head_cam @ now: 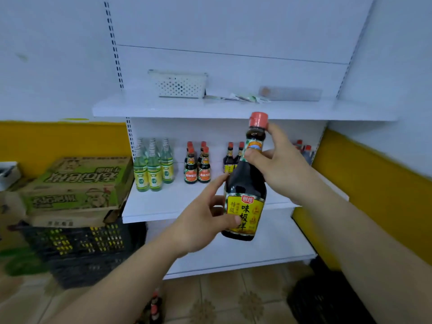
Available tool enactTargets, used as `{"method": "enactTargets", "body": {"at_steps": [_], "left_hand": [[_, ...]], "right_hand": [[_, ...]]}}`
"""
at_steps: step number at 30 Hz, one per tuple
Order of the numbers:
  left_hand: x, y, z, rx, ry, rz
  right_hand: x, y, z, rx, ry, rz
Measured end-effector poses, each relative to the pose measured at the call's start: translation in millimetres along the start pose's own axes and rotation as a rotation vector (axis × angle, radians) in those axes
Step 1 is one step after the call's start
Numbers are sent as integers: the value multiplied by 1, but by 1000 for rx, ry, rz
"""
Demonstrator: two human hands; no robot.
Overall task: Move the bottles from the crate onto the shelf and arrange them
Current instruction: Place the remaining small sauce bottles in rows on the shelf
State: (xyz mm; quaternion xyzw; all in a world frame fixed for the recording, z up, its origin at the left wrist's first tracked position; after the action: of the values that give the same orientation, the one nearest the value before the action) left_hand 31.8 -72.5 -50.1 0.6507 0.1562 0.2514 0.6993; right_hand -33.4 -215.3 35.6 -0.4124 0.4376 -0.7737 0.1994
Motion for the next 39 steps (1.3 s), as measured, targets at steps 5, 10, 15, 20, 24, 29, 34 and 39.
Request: {"method": "enactTargets", "body": {"at_steps": [5,10,15,20,24,29,34,39], "left_hand": [[-51,-28,50,61,-88,26],[-57,-56,114,89,-122,35],[-41,-99,195,116,-128,24],[-26,-149,278,158,-158,43],[-20,-188,330,189,-154,116],[-17,-246,386,247,-66,152],[-13,-304,432,349,44,250],[2,-355,474,358,153,286]], "right_hand": [[36,55,13,-59,43,-7],[41,107,60,-105,55,33],[28,164,132,-141,42,25],[19,219,198,-207,57,41],[9,262,239,-225,8,19],[-17,323,291,-236,-93,-37],[-47,388,333,-216,-191,-49],[-75,437,377,-141,-255,-29]]}}
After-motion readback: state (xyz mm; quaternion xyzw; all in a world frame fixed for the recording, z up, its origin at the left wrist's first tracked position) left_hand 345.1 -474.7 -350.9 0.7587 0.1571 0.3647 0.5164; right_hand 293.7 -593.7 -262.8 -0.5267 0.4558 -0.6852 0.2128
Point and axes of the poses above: each hand's wrist, its own z-axis towards the middle knuckle, its own x-axis out of the back of the hand, y = z × x, the point moved 4 cm from there along z, towards the middle knuckle, and after that the axes turned 4 degrees about z, right-handed, at the moved point
